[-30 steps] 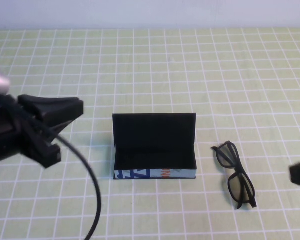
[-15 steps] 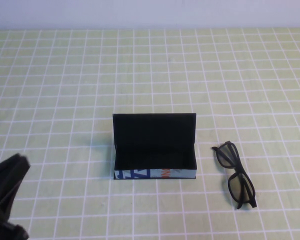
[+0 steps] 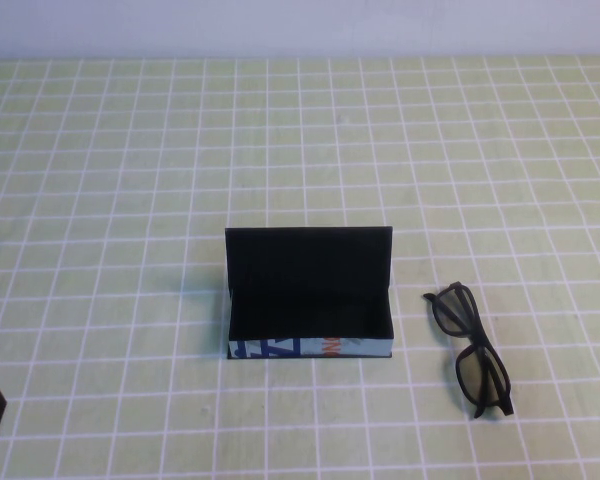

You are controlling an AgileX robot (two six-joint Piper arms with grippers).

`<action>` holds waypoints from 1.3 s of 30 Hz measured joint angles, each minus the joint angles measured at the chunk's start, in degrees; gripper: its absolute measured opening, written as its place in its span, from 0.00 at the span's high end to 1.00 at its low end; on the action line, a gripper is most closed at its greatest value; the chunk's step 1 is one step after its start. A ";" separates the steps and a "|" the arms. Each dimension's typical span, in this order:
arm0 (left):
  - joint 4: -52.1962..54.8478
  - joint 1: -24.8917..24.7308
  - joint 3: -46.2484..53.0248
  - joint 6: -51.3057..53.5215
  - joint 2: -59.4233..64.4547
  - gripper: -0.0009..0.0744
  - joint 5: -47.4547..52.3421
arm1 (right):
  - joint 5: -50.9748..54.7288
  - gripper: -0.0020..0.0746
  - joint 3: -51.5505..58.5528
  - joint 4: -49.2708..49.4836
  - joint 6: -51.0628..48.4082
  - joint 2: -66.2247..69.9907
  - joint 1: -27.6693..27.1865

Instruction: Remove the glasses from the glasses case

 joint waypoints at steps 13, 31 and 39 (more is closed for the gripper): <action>-0.87 0.00 0.00 0.00 -0.21 0.99 -0.21 | 9.11 0.99 6.02 0.17 0.00 0.00 0.00; -0.87 0.00 0.00 0.00 -0.26 0.99 -0.21 | 8.04 0.99 8.12 -5.74 0.00 -12.74 -12.29; -0.87 0.00 0.08 0.00 -0.26 0.99 -0.21 | 8.04 0.99 8.18 -5.65 0.00 -12.74 -12.57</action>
